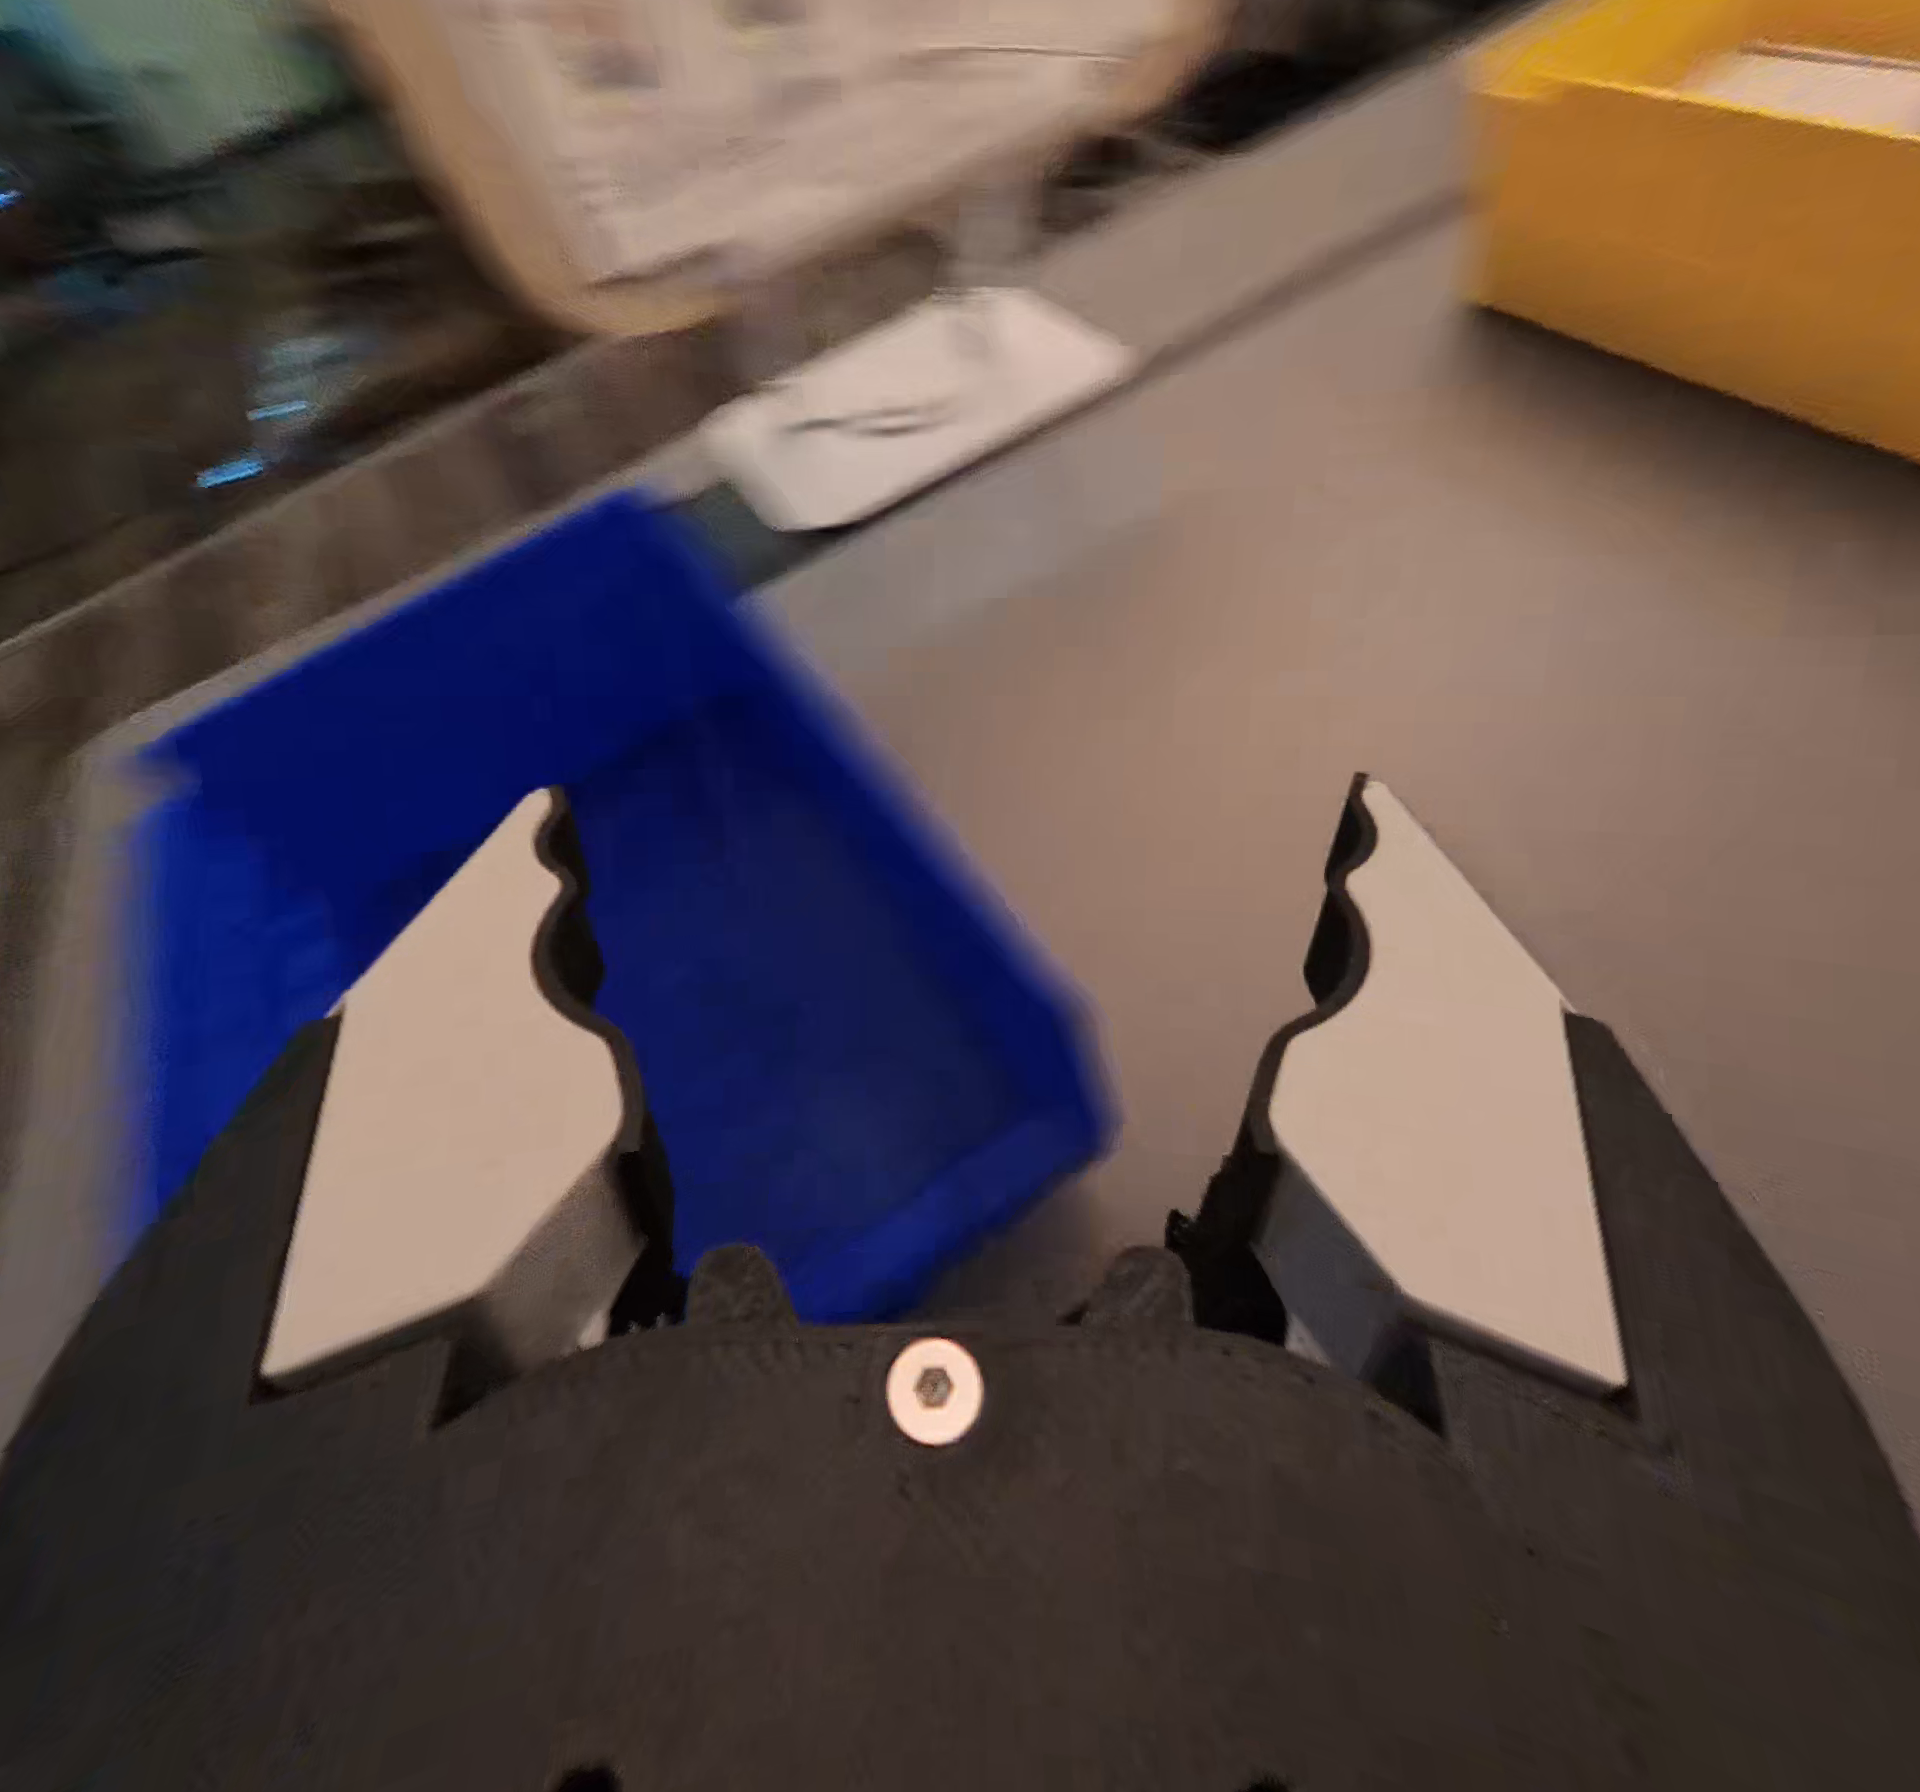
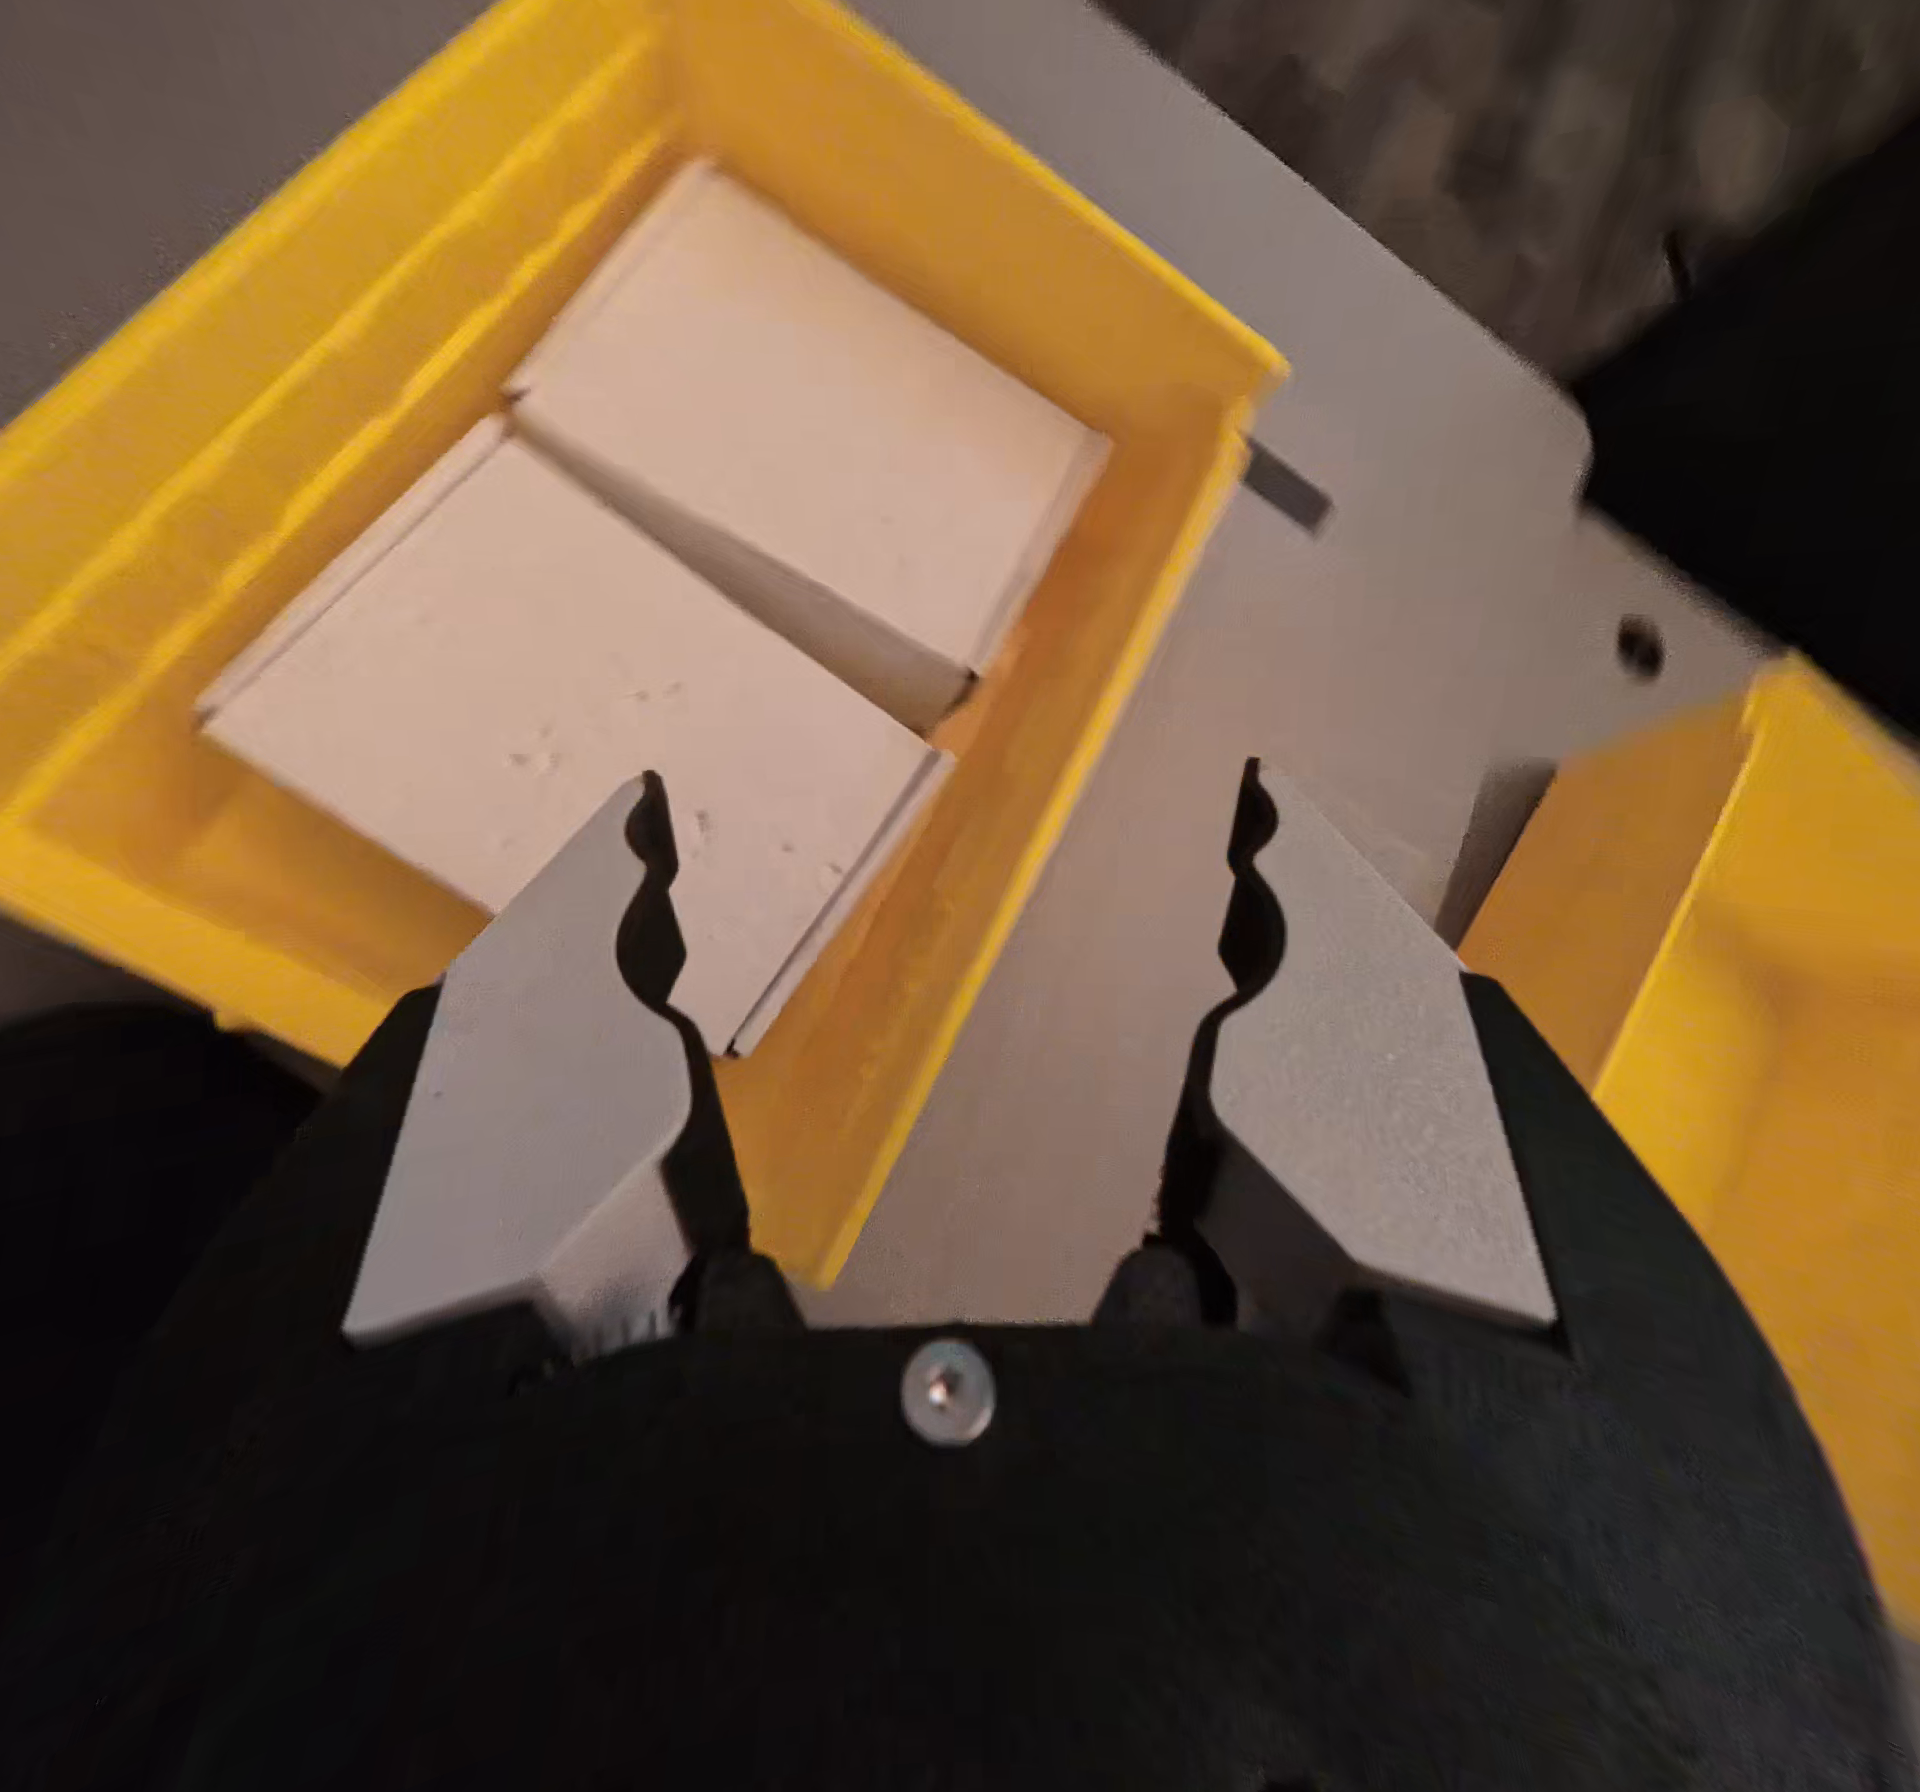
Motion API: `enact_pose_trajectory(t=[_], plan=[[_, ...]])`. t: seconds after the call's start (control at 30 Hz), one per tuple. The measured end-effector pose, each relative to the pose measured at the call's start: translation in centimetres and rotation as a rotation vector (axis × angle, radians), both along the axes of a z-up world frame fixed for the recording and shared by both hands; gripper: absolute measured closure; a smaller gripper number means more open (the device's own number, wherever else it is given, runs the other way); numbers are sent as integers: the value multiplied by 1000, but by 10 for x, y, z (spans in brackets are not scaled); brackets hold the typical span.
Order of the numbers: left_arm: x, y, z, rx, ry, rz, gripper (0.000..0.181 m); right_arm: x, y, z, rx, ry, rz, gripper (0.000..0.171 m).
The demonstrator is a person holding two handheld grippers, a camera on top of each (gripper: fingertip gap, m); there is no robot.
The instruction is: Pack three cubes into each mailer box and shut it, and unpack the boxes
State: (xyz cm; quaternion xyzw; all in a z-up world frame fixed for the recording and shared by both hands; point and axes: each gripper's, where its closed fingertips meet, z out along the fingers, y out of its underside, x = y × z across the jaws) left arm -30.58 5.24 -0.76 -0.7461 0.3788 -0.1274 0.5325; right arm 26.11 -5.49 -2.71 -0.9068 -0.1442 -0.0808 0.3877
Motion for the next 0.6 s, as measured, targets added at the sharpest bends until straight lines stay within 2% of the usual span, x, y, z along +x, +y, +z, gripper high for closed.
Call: enact_pose_trajectory(t=[0.07,0.1,0.13,0.17,0.3,0.4,0.43,0.5,0.53,0.57,0.6], plan=[[-90,36,9,36,-34,293,46,24,-17,-8,74,140,-190,76],[-130,48,4,19,-47,402,47,26,-23,-14,107,220,-227,89],[-157,56,-5,-15,-67,455,52,25,-28,-22,122,295,-259,101],[-177,61,-15,-55,-95,484,51,22,-32,-31,118,357,-276,104],[-220,75,-57,-151,-130,577,51,2,-38,-68,27,404,-274,116],[-214,80,-83,-238,-159,544,62,5,-33,-80,32,315,-329,139],[-209,82,-88,-258,-162,522,72,4,-31,-79,49,327,-356,144],[-196,84,-92,-293,-187,458,104,5,-30,-80,59,327,-393,152],[-190,84,-91,-308,-212,432,132,4,-30,-80,65,328,-402,157],[-186,86,-90,-311,-225,417,147,2,-30,-80,72,336,-409,157],[-186,88,-91,-302,-220,429,151,-1,-30,-80,77,332,-410,159]])
